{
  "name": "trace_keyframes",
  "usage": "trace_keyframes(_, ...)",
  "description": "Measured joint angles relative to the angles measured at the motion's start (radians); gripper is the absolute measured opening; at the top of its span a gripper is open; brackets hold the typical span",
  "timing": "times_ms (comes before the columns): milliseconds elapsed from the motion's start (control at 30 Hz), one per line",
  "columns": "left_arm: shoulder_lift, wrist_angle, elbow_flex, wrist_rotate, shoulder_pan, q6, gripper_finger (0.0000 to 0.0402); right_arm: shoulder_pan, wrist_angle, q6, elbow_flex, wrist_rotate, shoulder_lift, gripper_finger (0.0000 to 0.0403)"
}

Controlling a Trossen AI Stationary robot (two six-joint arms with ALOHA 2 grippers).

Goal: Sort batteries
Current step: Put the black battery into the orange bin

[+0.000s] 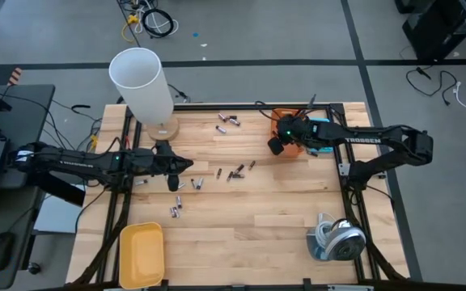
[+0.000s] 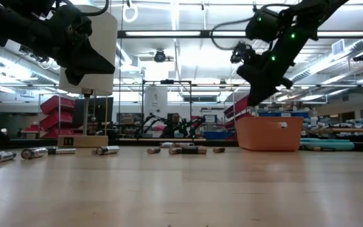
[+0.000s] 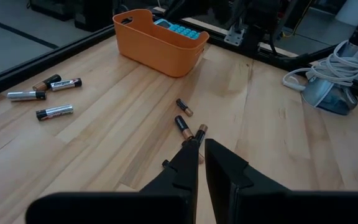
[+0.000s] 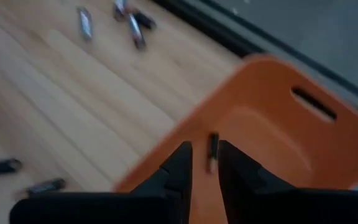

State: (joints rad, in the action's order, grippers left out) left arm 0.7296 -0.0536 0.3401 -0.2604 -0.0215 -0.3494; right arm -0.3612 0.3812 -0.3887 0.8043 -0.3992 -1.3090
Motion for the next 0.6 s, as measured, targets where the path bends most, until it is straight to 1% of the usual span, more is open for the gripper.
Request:
trace_keyframes(133,0.0,0.0,0.0,0.0,0.0,-0.003,0.003,0.032,-0.059,0.078,0.0,0.006,0.05,0.0064)
trace_keyframes(233,0.0,0.0,0.0,0.0,0.0,-0.003,0.003,0.077,-0.121,0.16,0.0,0.081,0.067,0.0064)
trace_keyframes(367,0.0,-0.002,0.0,0.0,0.0,-0.003,0.003,0.145,-0.202,0.215,0.0,0.166,0.066,0.0062)
trace_keyframes(600,0.0,-0.005,0.0,0.0,0.0,-0.003,0.003,0.258,-0.308,0.26,0.0,0.174,0.033,0.0062)
